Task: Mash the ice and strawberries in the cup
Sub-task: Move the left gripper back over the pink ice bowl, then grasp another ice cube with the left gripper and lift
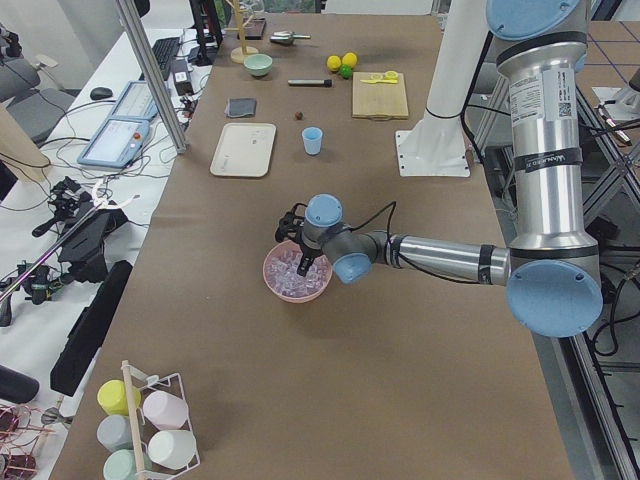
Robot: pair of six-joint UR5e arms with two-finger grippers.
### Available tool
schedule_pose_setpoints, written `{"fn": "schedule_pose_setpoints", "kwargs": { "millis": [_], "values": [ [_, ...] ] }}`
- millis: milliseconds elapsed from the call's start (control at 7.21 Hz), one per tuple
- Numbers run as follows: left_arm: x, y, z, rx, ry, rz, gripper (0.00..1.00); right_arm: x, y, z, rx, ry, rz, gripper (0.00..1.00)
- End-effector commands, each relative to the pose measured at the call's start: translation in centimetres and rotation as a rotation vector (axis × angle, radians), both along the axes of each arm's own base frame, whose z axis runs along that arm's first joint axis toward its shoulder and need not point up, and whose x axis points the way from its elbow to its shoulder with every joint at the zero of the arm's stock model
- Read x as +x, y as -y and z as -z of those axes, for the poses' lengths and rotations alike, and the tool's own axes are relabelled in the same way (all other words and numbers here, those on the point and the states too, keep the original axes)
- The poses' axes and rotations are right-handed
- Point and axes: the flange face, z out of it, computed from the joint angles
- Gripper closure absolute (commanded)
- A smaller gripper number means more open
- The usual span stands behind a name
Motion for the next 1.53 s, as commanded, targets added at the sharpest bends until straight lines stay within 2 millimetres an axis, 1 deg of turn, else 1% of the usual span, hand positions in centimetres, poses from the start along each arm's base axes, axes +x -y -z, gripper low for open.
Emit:
{"fn": "schedule_pose_setpoints", "kwargs": {
  "millis": [0,139,416,971,1110,1248,1387],
  "values": [
    [0.15,-0.10,-0.22,0.003,0.013,0.009,0.25,-0.11,0.04,-0.03,-0.001,0.000,0.003,0.00],
    [0.75,-0.32,-0.15,0.002,0.012,-0.002,0.27,-0.18,0.04,-0.03,0.000,0.000,0.004,0.00],
    [0.98,-0.36,-0.16,0.004,0.012,-0.007,0.37,-0.25,0.05,-0.03,0.000,0.000,0.006,0.00],
    [0.95,-0.40,-0.47,0.002,0.017,-0.010,0.38,-0.31,0.05,-0.18,-0.004,0.000,0.007,0.00],
    [0.95,-0.40,-0.47,0.001,0.017,-0.009,0.42,-0.31,0.05,-0.18,-0.004,0.000,0.007,0.00],
    [0.95,-0.41,-0.39,0.002,0.016,-0.009,0.51,-0.31,0.06,-0.17,-0.002,0.000,0.007,0.00],
    [0.95,-0.41,-0.31,0.002,0.015,-0.008,0.72,-0.31,0.06,-0.17,-0.002,0.000,0.007,0.00]
  ]
}}
